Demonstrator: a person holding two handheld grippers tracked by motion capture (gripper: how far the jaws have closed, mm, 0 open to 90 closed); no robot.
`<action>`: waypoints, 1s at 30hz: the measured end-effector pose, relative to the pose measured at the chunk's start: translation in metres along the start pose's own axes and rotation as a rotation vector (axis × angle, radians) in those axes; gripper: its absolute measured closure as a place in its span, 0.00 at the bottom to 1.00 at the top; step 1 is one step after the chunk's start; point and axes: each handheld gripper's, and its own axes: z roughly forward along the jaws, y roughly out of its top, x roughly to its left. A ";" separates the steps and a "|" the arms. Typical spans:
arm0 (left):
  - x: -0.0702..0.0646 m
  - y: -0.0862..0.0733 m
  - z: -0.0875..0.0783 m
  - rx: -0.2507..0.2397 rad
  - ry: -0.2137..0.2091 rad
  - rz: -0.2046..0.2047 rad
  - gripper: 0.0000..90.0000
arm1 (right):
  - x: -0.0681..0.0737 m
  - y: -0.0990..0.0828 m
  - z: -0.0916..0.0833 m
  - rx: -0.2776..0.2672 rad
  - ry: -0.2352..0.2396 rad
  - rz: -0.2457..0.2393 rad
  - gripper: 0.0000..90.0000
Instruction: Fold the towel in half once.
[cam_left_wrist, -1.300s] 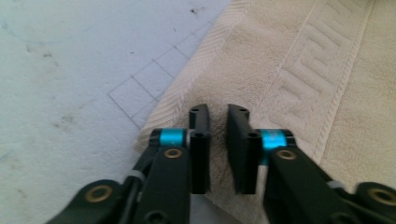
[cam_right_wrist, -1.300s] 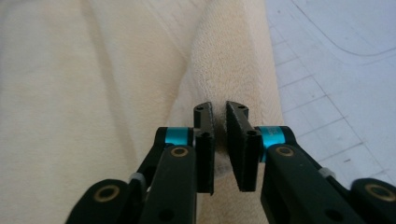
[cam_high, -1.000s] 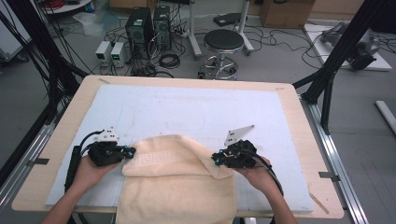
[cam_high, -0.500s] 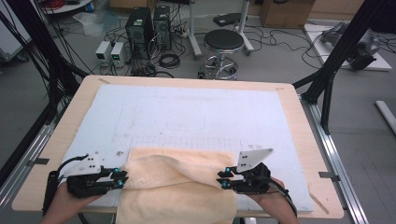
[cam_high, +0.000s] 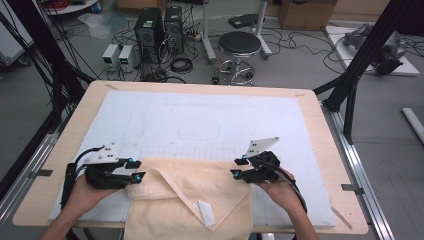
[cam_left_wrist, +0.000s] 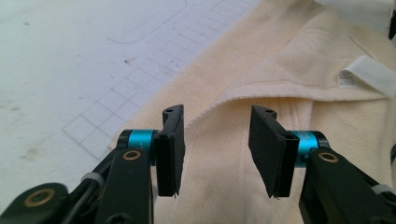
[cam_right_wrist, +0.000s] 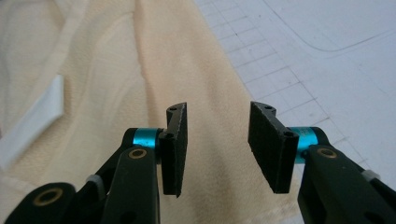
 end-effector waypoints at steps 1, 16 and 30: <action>0.002 0.000 0.006 0.007 0.000 -0.004 0.62 | -0.002 0.000 0.003 0.006 0.003 -0.007 0.64; 0.013 -0.003 0.044 0.133 -0.054 0.001 0.77 | 0.025 0.007 0.037 0.026 0.186 -0.068 0.61; -0.044 -0.001 -0.007 0.041 -0.168 0.114 0.90 | 0.049 -0.002 0.003 0.036 0.300 -0.155 0.85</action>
